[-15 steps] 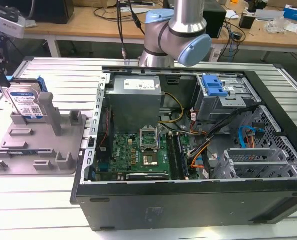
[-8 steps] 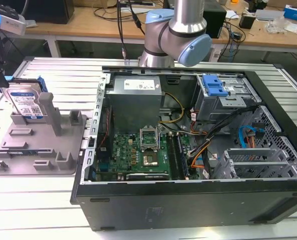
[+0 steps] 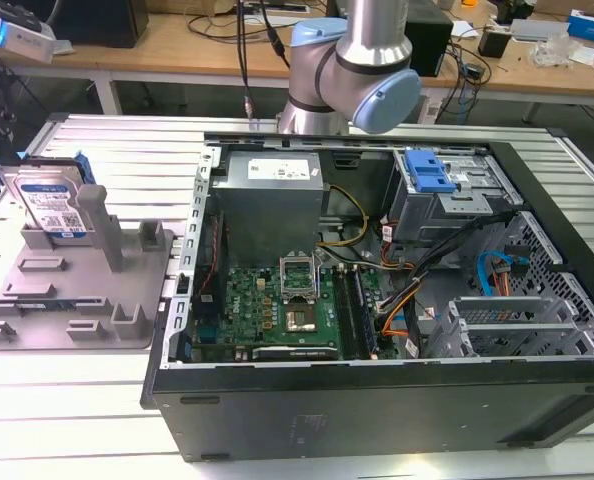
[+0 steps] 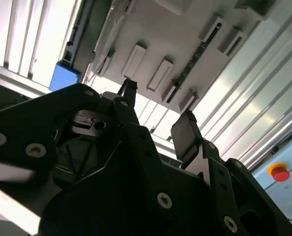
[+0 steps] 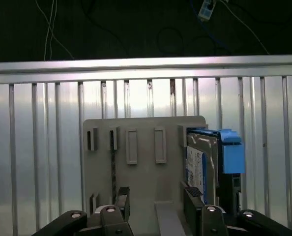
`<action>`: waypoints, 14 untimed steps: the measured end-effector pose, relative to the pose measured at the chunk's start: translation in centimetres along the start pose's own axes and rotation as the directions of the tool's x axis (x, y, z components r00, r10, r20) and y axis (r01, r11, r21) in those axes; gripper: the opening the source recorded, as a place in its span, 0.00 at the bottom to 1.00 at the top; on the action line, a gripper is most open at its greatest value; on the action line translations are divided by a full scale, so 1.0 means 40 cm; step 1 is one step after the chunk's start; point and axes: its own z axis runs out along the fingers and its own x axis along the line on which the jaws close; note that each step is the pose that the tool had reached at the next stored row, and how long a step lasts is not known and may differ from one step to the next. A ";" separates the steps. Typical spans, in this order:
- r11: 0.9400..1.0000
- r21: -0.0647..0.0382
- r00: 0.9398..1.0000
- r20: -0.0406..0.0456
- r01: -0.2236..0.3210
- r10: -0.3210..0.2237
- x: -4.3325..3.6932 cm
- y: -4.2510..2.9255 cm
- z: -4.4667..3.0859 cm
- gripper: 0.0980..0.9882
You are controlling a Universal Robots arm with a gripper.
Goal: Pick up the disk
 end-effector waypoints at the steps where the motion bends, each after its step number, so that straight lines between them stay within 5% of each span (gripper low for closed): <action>1: 1.000 0.000 1.000 0.000 0.000 0.000 -0.011 0.004 0.000 0.52; 8: 1.000 0.000 1.000 0.000 0.000 0.000 -0.087 0.050 0.002 0.52; 14: 1.000 0.000 1.000 0.000 0.005 -0.005 -0.125 0.071 0.004 0.52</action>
